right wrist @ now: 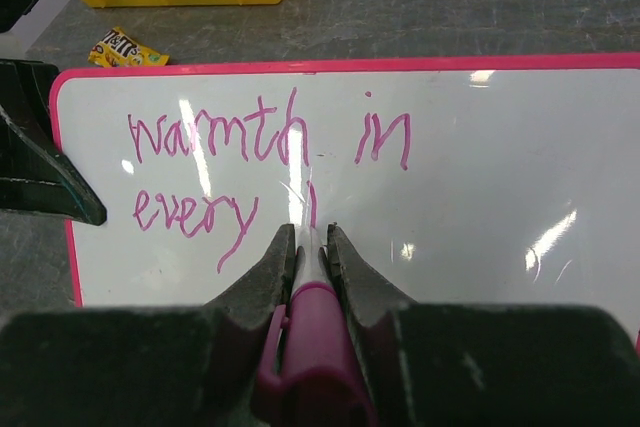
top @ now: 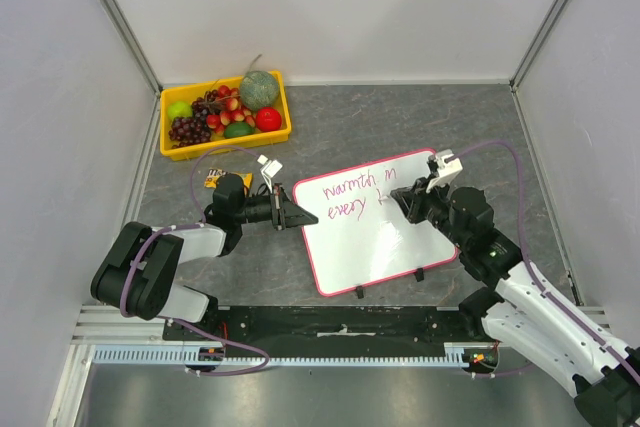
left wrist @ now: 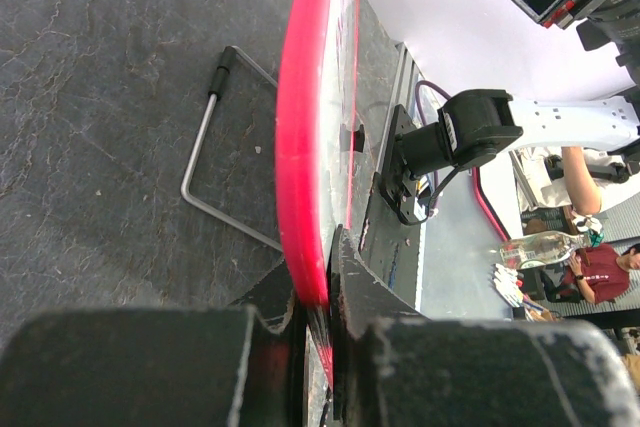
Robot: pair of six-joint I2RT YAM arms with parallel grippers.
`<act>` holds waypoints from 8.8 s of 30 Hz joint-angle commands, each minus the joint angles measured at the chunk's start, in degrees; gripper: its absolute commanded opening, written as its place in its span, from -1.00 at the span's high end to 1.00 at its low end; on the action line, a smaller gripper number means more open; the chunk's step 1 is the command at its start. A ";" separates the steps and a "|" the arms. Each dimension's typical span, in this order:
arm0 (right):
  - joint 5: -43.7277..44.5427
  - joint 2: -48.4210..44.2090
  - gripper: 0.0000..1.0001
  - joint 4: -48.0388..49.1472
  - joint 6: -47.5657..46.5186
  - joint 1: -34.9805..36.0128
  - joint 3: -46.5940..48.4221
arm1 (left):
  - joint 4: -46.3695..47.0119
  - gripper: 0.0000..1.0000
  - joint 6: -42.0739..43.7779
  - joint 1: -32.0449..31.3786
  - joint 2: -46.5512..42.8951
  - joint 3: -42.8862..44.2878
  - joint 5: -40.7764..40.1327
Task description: Write a sentence on the whiteboard
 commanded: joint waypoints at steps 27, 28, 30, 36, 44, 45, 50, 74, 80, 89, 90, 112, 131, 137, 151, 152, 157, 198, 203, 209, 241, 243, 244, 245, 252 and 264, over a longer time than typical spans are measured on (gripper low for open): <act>4.56 -2.96 1.00 -3.98 -0.69 -0.26 -1.50 | -2.34 0.96 12.57 -1.04 1.65 -0.97 -1.29; 4.39 -3.13 1.00 -4.24 -0.68 -0.26 -1.68 | -2.34 0.96 12.57 -0.95 1.57 -0.97 -1.20; 4.03 -3.57 1.00 -4.77 -0.42 -0.17 -2.03 | -2.34 0.96 12.57 -0.95 1.56 -0.97 -1.29; 3.51 -5.16 1.00 -5.73 0.19 -0.17 -2.47 | -2.34 0.96 12.58 -1.04 1.56 -0.97 -1.29; 1.93 -5.33 1.00 -4.42 0.19 -0.17 0.86 | -2.25 0.96 12.57 -1.04 1.57 -0.97 -1.38; 1.49 -5.33 1.00 -4.24 0.11 -0.26 1.31 | -2.25 0.96 12.57 -0.95 1.56 -0.97 -1.38; 0.96 -5.68 1.00 -3.80 -0.68 -0.34 4.29 | -2.34 0.96 12.57 -0.87 1.65 -0.97 -1.29; 7.81 -0.41 1.00 0.15 -1.30 -0.17 1.67 | -2.34 0.96 12.57 -1.04 1.65 -0.88 -1.11; 7.55 -1.46 1.00 -1.08 -1.04 -0.26 -0.18 | -2.34 0.96 12.57 -0.95 1.83 -0.88 -1.11; 6.23 -3.13 1.00 -3.10 -0.51 -0.34 -1.85 | -2.34 0.96 12.49 -0.95 1.83 -0.80 -1.03; 6.14 -3.31 1.00 -3.19 -0.51 -0.26 -2.12 | -2.34 0.96 12.57 -1.04 1.83 -0.80 -1.11; 12.02 -3.57 1.00 -6.18 -0.68 -0.26 -1.59 | -2.25 0.96 12.49 -0.96 2.00 -0.80 -1.03; 13.79 1.17 1.00 -2.04 -2.44 -0.17 3.42 | -2.25 0.96 12.49 -0.95 1.92 -0.80 -1.03; 12.74 0.47 1.00 -3.62 -2.00 -0.17 1.93 | -2.25 0.96 12.49 -1.04 2.09 -0.71 -0.94; 10.19 -1.73 1.00 -8.02 -0.95 -0.26 -1.24 | -2.25 0.96 12.49 -1.04 2.00 -0.71 -1.03; 10.01 -1.64 1.00 -8.11 -0.86 -0.17 -1.33 | -2.25 0.96 12.49 -1.04 2.00 -0.71 -1.03; 9.31 -2.43 1.00 -9.25 -0.60 -0.26 -1.68 | -2.25 0.96 12.49 -1.04 1.92 -0.80 -1.03; 15.28 -0.85 1.00 -5.73 -2.09 -0.17 6.06 | -2.51 0.96 12.57 -0.95 2.00 -0.71 -1.11; 16.16 -0.15 1.00 -5.65 -1.91 -0.26 5.09 | -2.51 0.96 12.57 -0.95 2.00 -0.71 -1.03; 15.02 1.08 1.00 -4.51 -2.44 -0.26 4.91 | -2.43 0.96 12.57 -0.95 1.92 -0.71 -0.94; 16.07 -2.17 1.00 -8.38 -2.09 -0.26 3.15 | -2.43 0.96 12.58 -1.04 1.92 -0.80 -1.11; 16.77 -1.64 1.00 -8.11 -2.44 -0.26 4.03 | -2.43 0.96 12.57 -0.95 1.92 -0.80 -1.11; 16.78 -1.29 1.00 -7.67 -2.62 -0.26 4.47 | -2.43 0.96 12.57 -1.04 1.83 -0.80 -1.11; 16.86 -1.03 1.00 -7.58 -2.62 -0.26 4.65 | -2.43 0.96 12.57 -1.04 1.83 -0.80 -1.11; 16.43 0.20 1.00 -5.65 -2.44 -0.17 5.79 | -2.42 0.96 12.57 -1.04 1.83 -0.80 -0.94; 14.76 -1.64 1.00 -8.72 -1.65 -0.35 2.81 | -2.43 0.96 12.57 -1.04 2.09 -0.62 -0.94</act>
